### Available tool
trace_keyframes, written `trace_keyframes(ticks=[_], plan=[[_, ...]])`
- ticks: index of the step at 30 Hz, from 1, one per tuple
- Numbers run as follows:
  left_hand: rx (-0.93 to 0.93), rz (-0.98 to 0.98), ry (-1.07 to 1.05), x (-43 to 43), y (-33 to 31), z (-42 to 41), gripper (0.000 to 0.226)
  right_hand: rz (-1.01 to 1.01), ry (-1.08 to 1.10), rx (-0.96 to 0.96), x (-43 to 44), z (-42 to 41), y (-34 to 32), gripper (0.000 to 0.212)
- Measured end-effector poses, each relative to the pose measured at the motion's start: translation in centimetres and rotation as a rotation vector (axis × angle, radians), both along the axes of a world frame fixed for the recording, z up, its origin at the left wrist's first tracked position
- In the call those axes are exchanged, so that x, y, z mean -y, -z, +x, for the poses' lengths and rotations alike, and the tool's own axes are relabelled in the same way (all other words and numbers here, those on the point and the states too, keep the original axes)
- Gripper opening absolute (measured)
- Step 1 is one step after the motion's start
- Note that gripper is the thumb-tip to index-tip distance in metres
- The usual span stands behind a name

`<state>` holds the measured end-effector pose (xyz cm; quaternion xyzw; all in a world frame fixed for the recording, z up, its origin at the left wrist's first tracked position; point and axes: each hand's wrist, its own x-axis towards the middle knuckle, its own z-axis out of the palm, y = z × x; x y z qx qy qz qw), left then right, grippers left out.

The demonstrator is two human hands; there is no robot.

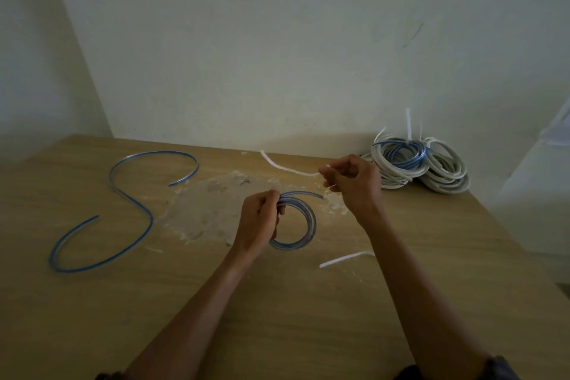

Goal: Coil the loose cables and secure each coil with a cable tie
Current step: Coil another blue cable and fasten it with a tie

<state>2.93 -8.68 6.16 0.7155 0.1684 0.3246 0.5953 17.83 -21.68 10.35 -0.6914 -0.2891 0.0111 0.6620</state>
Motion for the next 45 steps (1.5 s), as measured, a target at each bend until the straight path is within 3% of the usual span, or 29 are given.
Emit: trace_keyframes(ticks=[3, 7, 12, 19, 23, 27, 32, 38, 41, 45], plan=[[0.028, -0.009, -0.001, -0.2, -0.1, -0.1, 0.044, -0.072, -0.149, -0.059, 0.4, 0.0, -0.2, 0.023], [0.027, -0.071, 0.076, -0.3, -0.1, -0.1, 0.044, 0.102, -0.509, -0.320, 0.7, -0.5, -0.9, 0.015], [0.064, -0.156, 0.128, -0.1, -0.3, -0.1, 0.039, 0.178, -0.429, -0.389, 0.0, -0.1, -0.6, 0.013], [0.114, -0.353, 0.160, -0.1, -1.0, -0.3, 0.054, 0.277, -0.196, -0.448, 0.0, 0.7, 0.3, 0.015], [0.160, -0.488, 0.140, -0.3, -1.4, -0.3, 0.055, 0.166, -0.204, -0.672, 0.1, 1.1, 0.6, 0.018], [0.159, -0.418, 0.148, -0.6, -1.3, -0.4, 0.053, 0.157, -0.319, -1.008, -1.1, -0.2, 0.7, 0.018], [0.144, -0.429, 0.297, -0.9, -1.7, -1.0, 0.051, 0.215, -0.364, -1.142, -1.3, -0.1, 0.4, 0.017], [0.031, -0.285, 0.292, -0.3, -1.7, -1.0, 0.047, 0.128, -0.358, -1.117, -2.0, -1.1, 2.3, 0.012], [-0.086, -0.140, 0.272, 0.5, -1.9, -1.0, 0.031, 0.025, -0.461, -0.902, -2.9, -2.5, 1.9, 0.016], [-0.144, -0.209, 0.295, -0.3, -1.9, -1.3, 0.036, -0.014, -0.371, -0.529, -2.6, -2.8, 0.2, 0.020]])
